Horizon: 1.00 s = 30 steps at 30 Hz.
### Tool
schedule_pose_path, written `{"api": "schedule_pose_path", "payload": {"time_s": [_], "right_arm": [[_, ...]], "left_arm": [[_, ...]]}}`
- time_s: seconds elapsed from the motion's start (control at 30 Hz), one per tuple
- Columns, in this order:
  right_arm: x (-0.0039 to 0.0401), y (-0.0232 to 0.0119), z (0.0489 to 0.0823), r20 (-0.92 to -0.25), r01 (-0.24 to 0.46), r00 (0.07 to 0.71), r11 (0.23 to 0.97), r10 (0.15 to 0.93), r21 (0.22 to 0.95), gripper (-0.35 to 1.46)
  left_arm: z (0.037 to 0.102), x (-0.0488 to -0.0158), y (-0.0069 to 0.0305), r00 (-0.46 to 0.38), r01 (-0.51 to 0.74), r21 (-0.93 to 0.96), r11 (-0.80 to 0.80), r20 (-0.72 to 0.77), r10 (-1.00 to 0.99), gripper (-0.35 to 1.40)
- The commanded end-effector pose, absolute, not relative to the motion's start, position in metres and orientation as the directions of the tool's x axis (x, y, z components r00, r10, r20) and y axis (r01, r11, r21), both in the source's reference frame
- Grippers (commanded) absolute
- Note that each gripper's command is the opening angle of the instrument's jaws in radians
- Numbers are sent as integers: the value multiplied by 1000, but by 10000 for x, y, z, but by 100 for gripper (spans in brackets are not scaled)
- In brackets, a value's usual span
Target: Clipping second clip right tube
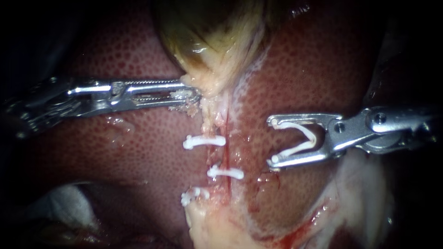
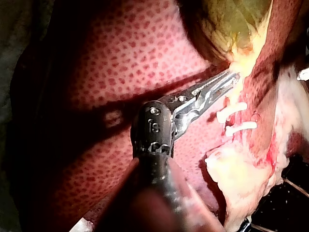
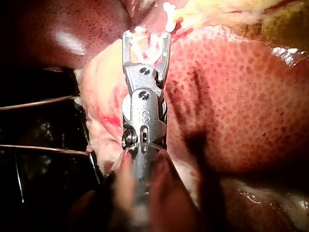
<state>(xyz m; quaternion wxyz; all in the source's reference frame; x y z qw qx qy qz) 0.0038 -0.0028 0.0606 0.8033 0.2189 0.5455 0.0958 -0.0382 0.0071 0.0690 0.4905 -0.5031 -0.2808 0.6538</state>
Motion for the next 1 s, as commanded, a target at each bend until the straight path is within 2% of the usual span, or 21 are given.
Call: {"api": "schedule_pose_path", "payload": {"time_s": [0.03, 0.23, 0.47, 0.8, 1.0], "right_arm": [[38, -28, 606, -834, 85, 387, 886, 393, 456, 49], [38, -28, 606, -834, 85, 387, 886, 392, 456, 49], [40, -28, 607, -834, 84, 387, 886, 392, 456, 49], [40, -28, 608, -834, 83, 387, 886, 392, 455, 49], [44, -30, 610, -835, 82, 387, 887, 391, 454, 49]], "left_arm": [[690, -381, 71, -13, -358, -861, -361, -382, 924, -35], [687, -375, 70, -17, -353, -863, -362, -381, 925, -35], [671, -351, 78, -22, -340, -871, -355, -370, 929, -35], [621, -302, 111, 57, -315, -870, -379, -416, 908, -35], [618, -297, 110, 63, -327, -866, -379, -420, 905, -35]]}}
